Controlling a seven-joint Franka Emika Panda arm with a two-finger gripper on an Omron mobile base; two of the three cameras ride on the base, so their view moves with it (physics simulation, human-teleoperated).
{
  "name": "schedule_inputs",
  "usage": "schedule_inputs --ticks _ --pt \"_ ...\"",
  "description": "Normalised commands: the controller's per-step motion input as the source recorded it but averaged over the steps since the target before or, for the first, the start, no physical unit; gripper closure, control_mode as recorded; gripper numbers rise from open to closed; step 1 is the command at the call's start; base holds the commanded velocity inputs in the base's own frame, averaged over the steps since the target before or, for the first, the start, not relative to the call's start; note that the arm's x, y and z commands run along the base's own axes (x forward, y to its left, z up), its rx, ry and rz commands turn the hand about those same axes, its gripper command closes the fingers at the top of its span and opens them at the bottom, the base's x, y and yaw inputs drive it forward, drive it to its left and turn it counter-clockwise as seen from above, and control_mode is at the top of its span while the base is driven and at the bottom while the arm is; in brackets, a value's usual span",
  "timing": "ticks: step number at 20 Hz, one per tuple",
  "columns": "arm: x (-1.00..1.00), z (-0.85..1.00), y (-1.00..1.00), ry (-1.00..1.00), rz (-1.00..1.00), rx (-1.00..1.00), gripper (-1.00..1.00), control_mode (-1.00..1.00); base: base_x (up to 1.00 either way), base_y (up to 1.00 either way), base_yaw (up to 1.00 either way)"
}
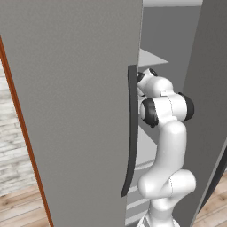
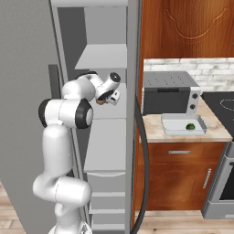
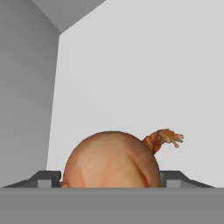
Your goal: Take the avocado and onion out of the freezer and place them in the tupperware container on the counter. Then put the tupperware containing the vegetables back in the freezer.
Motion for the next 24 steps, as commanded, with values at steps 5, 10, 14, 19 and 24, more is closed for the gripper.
schedule_inputs --ticks 5,10,14,19,24 --pt "-0.04 0.00 -0.17 0.00 0.00 0.00 1.00 -1.00 0.00 0.00 0.00" --pt "-0.35 0.08 -0.24 -0.03 -0.03 0.00 1.00 -1.00 0.00 0.00 0.00" --pt "-0.57 0.16 -0.24 -0.02 -0.04 0.00 1.00 -1.00 0.00 0.00 0.00" --pt "-0.71 0.22 -0.14 -0.06 -0.02 0.00 1.00 -1.00 0.00 0.00 0.00" --pt "-0.80 0.42 -0.01 -0.06 -0.01 0.00 1.00 -1.00 0.00 0.00 0.00"
